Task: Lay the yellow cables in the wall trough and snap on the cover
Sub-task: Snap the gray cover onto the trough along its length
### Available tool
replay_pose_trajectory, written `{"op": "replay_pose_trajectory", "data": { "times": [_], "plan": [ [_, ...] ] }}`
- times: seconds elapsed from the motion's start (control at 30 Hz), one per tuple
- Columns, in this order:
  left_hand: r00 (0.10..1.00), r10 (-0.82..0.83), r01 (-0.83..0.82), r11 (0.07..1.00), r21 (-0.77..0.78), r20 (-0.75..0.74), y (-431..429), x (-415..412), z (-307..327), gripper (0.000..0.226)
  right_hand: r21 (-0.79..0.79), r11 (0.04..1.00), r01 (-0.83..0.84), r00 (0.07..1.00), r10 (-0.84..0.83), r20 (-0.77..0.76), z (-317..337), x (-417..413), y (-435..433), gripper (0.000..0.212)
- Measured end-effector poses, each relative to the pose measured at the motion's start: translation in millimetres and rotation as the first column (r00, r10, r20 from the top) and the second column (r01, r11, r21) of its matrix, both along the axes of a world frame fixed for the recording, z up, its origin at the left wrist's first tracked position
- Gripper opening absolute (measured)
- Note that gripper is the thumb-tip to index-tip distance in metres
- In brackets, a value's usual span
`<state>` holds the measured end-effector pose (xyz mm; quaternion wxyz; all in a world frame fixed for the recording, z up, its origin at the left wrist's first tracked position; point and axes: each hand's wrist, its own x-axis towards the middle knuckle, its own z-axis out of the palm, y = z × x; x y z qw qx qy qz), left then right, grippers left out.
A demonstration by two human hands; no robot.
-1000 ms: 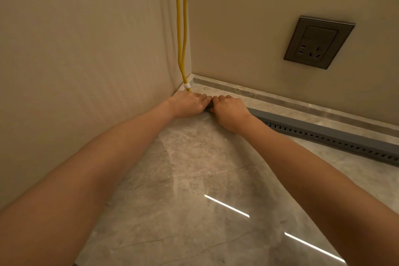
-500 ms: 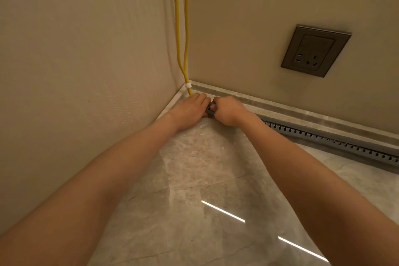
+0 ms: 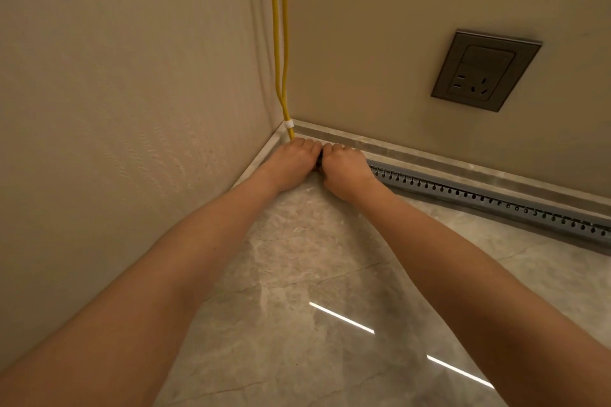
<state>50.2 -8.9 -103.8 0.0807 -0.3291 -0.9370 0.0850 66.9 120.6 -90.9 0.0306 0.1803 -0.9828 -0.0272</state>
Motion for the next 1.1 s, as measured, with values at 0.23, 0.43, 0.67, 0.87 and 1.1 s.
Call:
{"op": "replay_pose_trajectory", "data": {
  "times": [0.23, 0.43, 0.67, 0.87, 1.1],
  "plan": [
    [0.993, -0.004, 0.001, 1.0, -0.029, -0.118, 7.6, -3.6, 3.8, 0.034, 0.098, 0.994, -0.054, 0.997, 0.06, -0.055, -6.1, -0.3, -1.8, 0.033],
    [0.978, 0.207, -0.208, 0.978, -0.035, -0.025, 18.3, -7.7, 1.6, 0.034, 0.061, 0.998, -0.013, 0.998, 0.017, -0.064, -7.3, -4.1, -2.8, 0.032],
    [0.979, 0.203, -0.203, 0.979, -0.028, 0.004, 15.9, -9.2, 3.6, 0.033, -0.022, 1.0, -0.015, 1.0, 0.015, -0.026, -6.7, -9.6, 4.1, 0.033],
    [0.994, 0.052, -0.048, 0.998, 0.046, -0.098, 0.2, -11.0, -1.7, 0.038, -0.109, 0.994, -0.017, 1.0, 0.018, 0.005, -5.9, -8.3, 18.1, 0.039],
    [0.998, 0.06, -0.063, 0.991, 0.118, 0.025, 3.8, -7.6, 13.1, 0.029, 0.084, 0.994, -0.069, 0.996, 0.073, -0.055, 2.9, -2.8, 25.3, 0.032]
  ]
}}
